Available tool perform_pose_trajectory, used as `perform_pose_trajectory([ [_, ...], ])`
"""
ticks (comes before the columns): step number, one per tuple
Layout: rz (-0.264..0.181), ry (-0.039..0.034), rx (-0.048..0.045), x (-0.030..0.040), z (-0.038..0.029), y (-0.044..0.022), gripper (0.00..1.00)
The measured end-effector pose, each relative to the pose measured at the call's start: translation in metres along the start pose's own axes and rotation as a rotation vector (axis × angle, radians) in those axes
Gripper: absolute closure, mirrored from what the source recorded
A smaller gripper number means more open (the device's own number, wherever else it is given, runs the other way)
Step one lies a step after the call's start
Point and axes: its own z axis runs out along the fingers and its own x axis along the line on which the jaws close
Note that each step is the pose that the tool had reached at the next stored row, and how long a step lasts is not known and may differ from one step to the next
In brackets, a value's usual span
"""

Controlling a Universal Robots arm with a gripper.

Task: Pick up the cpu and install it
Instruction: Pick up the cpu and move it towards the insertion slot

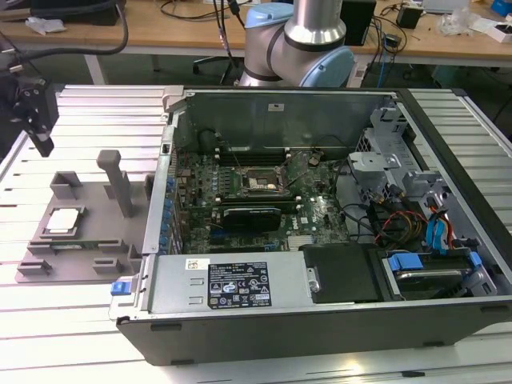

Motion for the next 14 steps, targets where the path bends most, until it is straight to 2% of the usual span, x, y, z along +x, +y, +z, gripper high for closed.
perform_pose_trajectory([
  [14,0.0,-0.0001,0.0,0.0002,0.0067,0.0002,0.4],
])
